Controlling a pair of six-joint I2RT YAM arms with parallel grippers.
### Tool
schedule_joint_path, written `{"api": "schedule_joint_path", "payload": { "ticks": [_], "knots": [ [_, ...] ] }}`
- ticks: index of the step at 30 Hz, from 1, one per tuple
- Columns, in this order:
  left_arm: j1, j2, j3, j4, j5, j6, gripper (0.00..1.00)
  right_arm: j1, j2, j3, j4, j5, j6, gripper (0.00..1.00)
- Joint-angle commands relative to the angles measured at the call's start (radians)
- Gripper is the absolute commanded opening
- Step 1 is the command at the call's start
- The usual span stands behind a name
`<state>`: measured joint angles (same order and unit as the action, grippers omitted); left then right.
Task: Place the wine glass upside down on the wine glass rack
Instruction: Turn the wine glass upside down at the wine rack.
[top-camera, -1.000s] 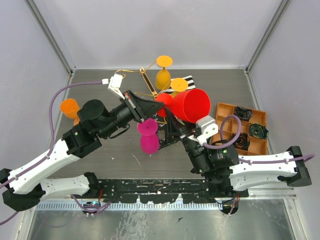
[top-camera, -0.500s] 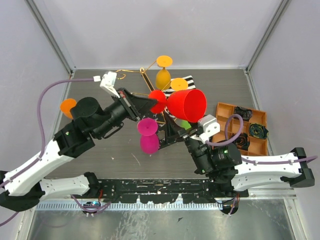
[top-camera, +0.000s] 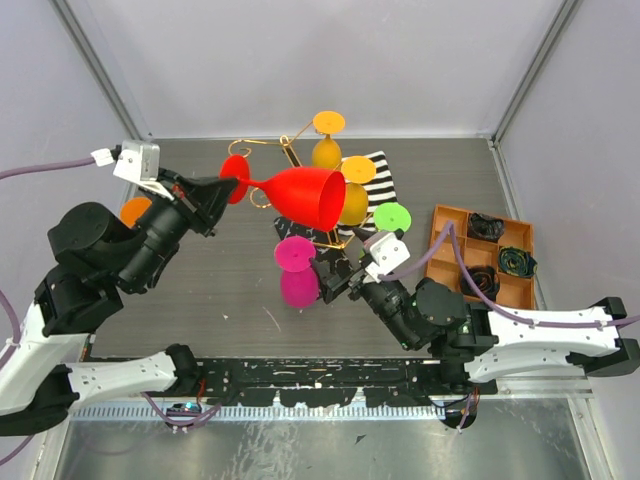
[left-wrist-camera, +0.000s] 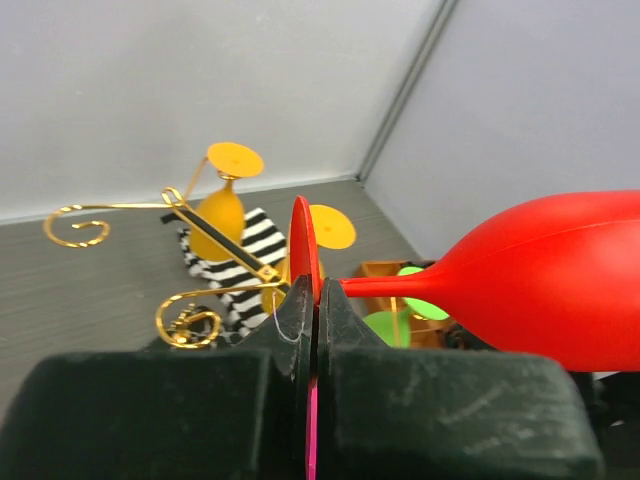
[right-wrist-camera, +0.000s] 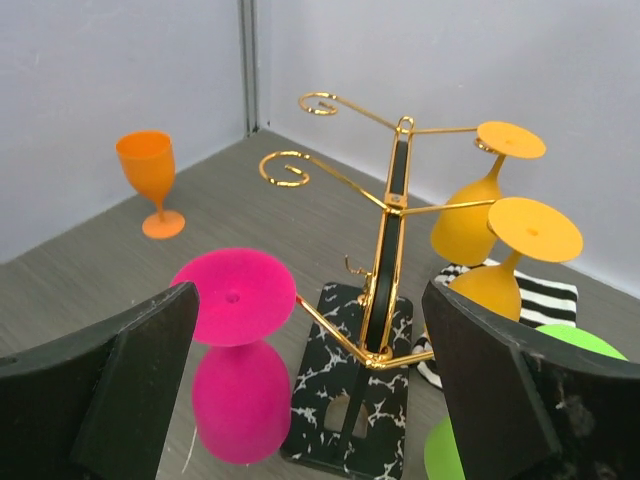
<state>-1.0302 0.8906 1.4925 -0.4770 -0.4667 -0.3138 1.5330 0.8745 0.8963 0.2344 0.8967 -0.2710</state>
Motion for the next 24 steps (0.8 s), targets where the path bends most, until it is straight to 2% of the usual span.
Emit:
{"api": "schedule_joint_path", "payload": {
  "ticks": [1, 5, 9, 13, 20, 24],
  "knots": [
    [-0.004, -0.013, -0.004, -0.014, -0.033, 0.227, 0.00, -0.003, -0.034, 0.100, -0.267, -0.017, 0.183, 1.00],
    [-0.004, -0.032, -0.019, 0.010, -0.001, 0.356, 0.00, -0.003, -0.043, 0.149, -0.399, 0.025, 0.284, 1.00],
    [-0.002, -0.059, -0.039, 0.018, 0.015, 0.446, 0.00, -0.003, -0.057, 0.217, -0.607, 0.100, 0.450, 1.00],
    [-0.003, -0.077, -0.046, -0.010, 0.095, 0.519, 0.00, -0.002, -0.114, 0.271, -0.814, 0.102, 0.602, 1.00],
    [-0.003, -0.043, -0.008, -0.079, 0.177, 0.632, 0.00, -0.003, -0.201, 0.401, -0.979, -0.030, 0.667, 1.00],
    [-0.003, -0.020, -0.006, -0.079, 0.262, 0.676, 0.00, -0.003, -0.135, 0.518, -1.021, -0.174, 0.627, 0.98]
  ]
}}
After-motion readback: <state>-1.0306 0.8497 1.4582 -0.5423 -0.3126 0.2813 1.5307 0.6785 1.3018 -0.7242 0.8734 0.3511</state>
